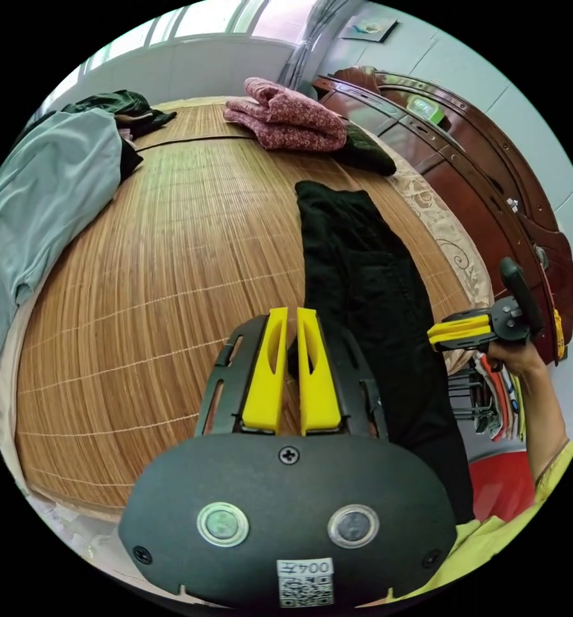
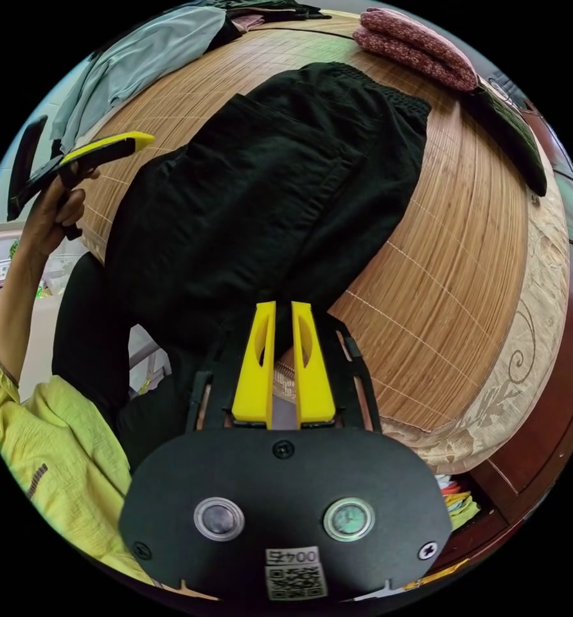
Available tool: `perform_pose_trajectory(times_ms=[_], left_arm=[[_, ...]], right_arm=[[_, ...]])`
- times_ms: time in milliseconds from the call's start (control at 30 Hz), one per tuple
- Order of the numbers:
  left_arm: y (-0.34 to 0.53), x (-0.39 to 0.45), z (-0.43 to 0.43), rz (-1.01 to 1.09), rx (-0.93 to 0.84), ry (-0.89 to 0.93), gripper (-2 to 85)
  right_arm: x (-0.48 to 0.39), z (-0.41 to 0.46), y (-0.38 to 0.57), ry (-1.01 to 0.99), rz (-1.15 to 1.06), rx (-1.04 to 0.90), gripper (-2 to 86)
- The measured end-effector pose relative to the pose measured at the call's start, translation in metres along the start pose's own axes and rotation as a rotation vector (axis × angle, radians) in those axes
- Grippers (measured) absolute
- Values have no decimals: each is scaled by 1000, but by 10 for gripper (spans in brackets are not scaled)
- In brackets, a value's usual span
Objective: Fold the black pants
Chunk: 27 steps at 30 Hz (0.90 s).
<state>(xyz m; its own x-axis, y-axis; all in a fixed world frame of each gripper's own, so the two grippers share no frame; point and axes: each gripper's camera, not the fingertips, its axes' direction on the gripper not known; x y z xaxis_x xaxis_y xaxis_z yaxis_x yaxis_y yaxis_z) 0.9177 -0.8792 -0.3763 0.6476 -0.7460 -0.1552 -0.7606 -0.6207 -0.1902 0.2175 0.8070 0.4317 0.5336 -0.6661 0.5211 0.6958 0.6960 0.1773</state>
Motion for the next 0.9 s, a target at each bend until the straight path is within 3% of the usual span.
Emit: perform_pose_trajectory(times_ms=[167, 367, 467, 567, 633, 833, 900], left_arm=[[-21, 28, 16, 107, 31, 153, 14], [-29, 62, 58, 217, -115, -91, 6], [-26, 49, 31, 86, 17, -72, 3], [-31, 63, 14, 158, 123, -16, 1], [-42, 77, 23, 224, 93, -33, 1], [-66, 95, 81, 308, -124, -111, 1], [-67, 94, 76, 279, -89, -103, 1]], right_arm=[[6, 1, -5, -14, 6, -10, 52], [16, -5, 2, -50, 20, 12, 68], [20, -13, 7, -140, 10, 22, 111], [14, -33, 14, -91, -40, 44, 143], [20, -61, 18, -18, -24, 122, 130], [68, -117, 3, -56, 77, 292, 72], [79, -119, -8, -51, 90, 304, 65]])
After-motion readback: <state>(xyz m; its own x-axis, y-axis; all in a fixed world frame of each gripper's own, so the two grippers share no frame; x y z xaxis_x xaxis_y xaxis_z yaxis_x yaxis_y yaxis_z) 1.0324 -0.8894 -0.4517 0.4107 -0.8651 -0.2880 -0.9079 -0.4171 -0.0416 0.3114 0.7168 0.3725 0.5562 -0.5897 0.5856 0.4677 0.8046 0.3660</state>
